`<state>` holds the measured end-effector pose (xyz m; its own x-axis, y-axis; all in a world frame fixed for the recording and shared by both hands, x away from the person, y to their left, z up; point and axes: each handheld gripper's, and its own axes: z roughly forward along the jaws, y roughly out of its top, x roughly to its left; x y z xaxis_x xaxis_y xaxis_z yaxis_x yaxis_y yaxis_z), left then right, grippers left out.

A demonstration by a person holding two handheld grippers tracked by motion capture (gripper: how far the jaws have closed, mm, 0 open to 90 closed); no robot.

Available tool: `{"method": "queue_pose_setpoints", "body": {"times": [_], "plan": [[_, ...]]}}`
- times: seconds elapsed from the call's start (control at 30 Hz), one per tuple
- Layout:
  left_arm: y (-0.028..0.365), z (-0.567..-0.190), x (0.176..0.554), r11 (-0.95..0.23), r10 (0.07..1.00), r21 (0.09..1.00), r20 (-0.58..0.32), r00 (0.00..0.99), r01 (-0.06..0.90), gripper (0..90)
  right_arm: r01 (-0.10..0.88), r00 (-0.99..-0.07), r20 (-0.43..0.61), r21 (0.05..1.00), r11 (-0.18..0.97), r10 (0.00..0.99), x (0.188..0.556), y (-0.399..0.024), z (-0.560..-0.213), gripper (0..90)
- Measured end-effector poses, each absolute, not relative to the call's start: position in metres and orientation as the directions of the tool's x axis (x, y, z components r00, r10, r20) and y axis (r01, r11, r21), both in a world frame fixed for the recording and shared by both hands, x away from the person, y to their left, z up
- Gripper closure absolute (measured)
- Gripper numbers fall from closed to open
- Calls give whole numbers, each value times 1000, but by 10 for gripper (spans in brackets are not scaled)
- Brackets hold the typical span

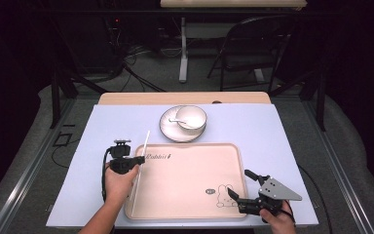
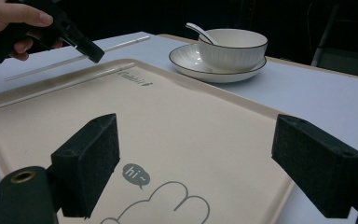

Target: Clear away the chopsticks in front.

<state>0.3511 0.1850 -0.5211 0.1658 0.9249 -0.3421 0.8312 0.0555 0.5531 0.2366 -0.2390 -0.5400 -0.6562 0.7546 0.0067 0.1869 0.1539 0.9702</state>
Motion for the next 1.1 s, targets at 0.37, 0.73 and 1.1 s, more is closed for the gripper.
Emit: {"method": "queue_pose_setpoints", "body": {"times": [0.37, 0.73, 1.1], "plan": [[188, -531, 337, 85, 929, 555, -344, 136, 827, 841, 186, -657, 4, 970, 156, 754, 236, -239, -540, 143], [192, -538, 330, 101, 934, 547, -340, 111, 831, 841, 188, -654, 8, 970, 152, 756, 236, -239, -540, 143], [196, -542, 326, 134, 927, 537, -366, 86, 833, 840, 189, -655, 11, 971, 150, 756, 236, -239, -540, 143]]}}
